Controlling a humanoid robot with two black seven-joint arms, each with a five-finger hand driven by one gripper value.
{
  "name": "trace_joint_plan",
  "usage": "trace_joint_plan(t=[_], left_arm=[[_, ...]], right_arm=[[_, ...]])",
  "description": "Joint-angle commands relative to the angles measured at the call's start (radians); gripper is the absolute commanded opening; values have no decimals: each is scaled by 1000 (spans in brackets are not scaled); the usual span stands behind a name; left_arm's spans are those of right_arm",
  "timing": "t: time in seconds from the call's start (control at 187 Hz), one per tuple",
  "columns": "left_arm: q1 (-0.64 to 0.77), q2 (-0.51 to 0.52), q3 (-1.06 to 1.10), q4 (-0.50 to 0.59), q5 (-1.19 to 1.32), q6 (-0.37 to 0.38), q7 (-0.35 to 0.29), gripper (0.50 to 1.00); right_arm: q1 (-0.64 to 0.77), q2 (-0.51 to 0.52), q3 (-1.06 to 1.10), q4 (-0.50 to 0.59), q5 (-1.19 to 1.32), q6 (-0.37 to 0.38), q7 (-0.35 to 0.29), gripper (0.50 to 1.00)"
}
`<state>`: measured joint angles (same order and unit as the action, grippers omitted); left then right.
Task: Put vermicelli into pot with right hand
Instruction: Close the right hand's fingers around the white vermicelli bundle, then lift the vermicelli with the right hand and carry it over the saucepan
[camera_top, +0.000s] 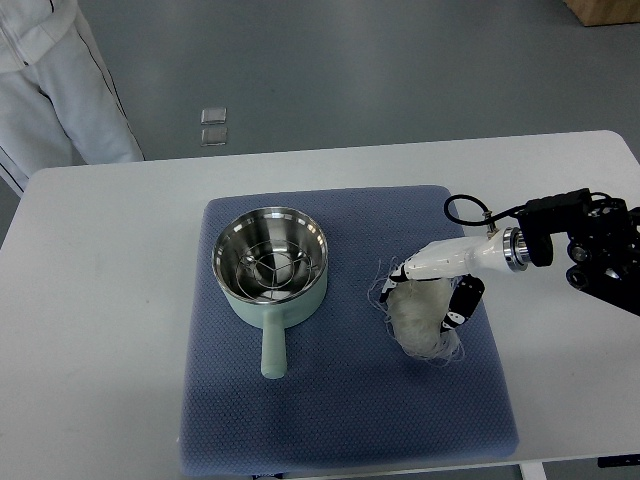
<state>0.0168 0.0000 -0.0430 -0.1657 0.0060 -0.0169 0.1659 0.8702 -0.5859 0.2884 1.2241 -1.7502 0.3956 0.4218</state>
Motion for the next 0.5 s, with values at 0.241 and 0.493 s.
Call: trace_joint_plan(t=[0.241, 0.493], left_arm=[[0, 0, 0, 0, 0, 0, 0, 1000], [0, 0, 0, 0, 0, 0, 0, 1000]], right_arm=[[3, 5, 3, 0, 0, 0, 0, 500], [38, 9, 23, 0, 21, 0, 2, 500]])
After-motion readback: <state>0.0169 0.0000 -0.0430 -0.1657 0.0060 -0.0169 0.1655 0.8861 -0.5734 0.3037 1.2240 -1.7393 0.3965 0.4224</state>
